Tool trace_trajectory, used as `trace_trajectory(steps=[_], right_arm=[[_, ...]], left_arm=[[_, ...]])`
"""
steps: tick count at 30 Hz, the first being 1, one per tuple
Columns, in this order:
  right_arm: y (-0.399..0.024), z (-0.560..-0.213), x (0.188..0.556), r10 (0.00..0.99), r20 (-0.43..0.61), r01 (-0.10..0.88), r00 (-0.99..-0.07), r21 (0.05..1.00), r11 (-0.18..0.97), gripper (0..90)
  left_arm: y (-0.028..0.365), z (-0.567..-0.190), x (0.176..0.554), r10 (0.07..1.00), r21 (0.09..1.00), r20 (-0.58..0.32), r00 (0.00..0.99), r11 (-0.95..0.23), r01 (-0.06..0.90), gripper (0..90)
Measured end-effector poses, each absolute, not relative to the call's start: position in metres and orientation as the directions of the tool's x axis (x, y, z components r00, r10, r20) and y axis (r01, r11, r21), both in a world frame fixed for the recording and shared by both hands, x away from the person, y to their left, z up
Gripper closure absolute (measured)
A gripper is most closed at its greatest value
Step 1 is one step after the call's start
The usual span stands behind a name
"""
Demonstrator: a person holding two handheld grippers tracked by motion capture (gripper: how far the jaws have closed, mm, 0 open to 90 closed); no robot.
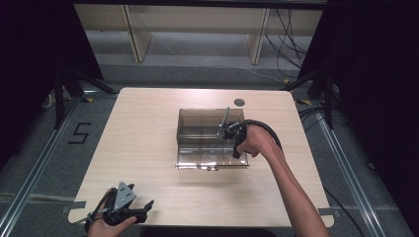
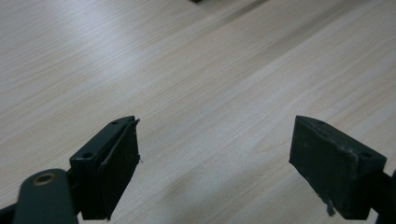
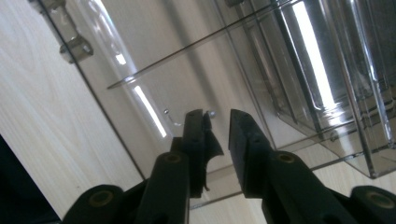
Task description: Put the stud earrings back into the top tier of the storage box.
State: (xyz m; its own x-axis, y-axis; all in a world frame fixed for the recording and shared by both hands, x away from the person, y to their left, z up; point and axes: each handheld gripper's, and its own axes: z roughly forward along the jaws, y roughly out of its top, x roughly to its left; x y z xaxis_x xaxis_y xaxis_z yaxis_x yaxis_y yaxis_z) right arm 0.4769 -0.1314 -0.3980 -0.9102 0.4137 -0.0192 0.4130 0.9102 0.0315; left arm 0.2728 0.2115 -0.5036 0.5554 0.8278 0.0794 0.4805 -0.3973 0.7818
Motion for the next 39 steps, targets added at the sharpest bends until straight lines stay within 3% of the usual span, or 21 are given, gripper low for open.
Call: trace_trajectory(steps=[9,14,16,19,28,30,39], right_arm=[[-0.153,-0.366,0.461,0.433,-0.065,0.423,-0.899,0.130,0.897,67.8],[-0.178,-0.351,0.440,0.511,-0.046,0.493,-0.858,0.204,0.846,52.1],[-0.183,-0.351,0.439,0.514,-0.053,0.493,-0.856,0.214,0.843,49.6],[-0.203,-0.355,0.429,0.558,-0.048,0.523,-0.829,0.290,0.802,44.7],[-0.234,-0.377,0.414,0.603,0.006,0.562,-0.798,0.370,0.740,38.3],[-0.242,-0.386,0.410,0.619,0.020,0.565,-0.785,0.431,0.703,34.8],[-0.252,-0.408,0.397,0.673,0.060,0.610,-0.737,0.487,0.624,27.0]], left_arm=[[0.213,-0.503,0.274,0.822,0.770,0.104,0.561,-0.424,0.477,15.3],[0.212,-0.504,0.274,0.827,0.768,0.099,0.553,-0.417,0.486,15.3],[0.212,-0.504,0.274,0.827,0.765,0.107,0.552,-0.424,0.486,15.3],[0.213,-0.504,0.274,0.822,0.760,0.112,0.558,-0.433,0.485,15.3],[0.213,-0.504,0.274,0.823,0.765,0.110,0.558,-0.428,0.481,15.3],[0.212,-0.504,0.274,0.824,0.766,0.116,0.554,-0.430,0.478,15.3],[0.213,-0.505,0.275,0.818,0.762,0.104,0.565,-0.431,0.483,15.3]])
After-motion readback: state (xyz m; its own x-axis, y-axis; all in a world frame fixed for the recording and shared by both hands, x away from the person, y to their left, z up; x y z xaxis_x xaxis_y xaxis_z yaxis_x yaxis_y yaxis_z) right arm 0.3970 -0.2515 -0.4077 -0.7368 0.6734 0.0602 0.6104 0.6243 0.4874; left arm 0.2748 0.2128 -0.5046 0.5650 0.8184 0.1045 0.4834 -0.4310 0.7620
